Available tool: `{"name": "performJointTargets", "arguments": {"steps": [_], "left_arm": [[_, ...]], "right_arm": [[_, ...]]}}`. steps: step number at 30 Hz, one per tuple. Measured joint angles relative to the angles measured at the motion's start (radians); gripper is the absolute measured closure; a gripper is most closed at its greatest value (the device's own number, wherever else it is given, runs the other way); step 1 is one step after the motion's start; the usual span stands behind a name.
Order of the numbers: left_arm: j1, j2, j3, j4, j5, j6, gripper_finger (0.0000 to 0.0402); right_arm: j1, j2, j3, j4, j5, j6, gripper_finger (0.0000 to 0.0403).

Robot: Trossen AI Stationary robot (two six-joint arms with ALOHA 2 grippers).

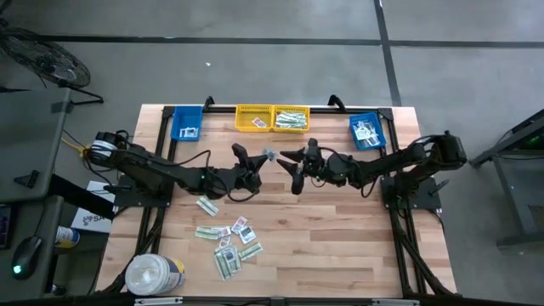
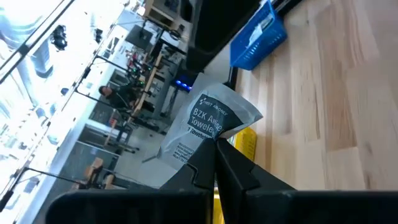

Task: Pick & Place First Aid Supplies
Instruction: Put the black towelette pack into the right blue bin

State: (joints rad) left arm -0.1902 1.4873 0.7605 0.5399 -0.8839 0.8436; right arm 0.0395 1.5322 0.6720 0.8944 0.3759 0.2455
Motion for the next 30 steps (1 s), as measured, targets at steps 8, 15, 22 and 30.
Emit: {"name": "performJointTargets", "arguments": {"steps": [8,15,22,30], "left_arm": [[0.0,0.056,0.0,0.127,-0.004,0.066,0.0401],[0.0,0.062,0.0,0.211,0.016,0.112,0.0401],[0.0,0.062,0.0,0.215,0.037,0.113,0.0401],[0.0,0.062,0.0,0.221,0.057,0.113,0.0401]], "right_arm": [[0.0,0.0,0.0,-0.006,0.0,0.01,0.0265],[0.0,0.0,0.0,-0.008,-0.001,0.016,0.0265],[-0.01,0.0,0.0,0.002,-0.015,0.015,0.0266],[-0.047,0.0,0.0,0.006,-0.116,0.034,0.0325]]}}
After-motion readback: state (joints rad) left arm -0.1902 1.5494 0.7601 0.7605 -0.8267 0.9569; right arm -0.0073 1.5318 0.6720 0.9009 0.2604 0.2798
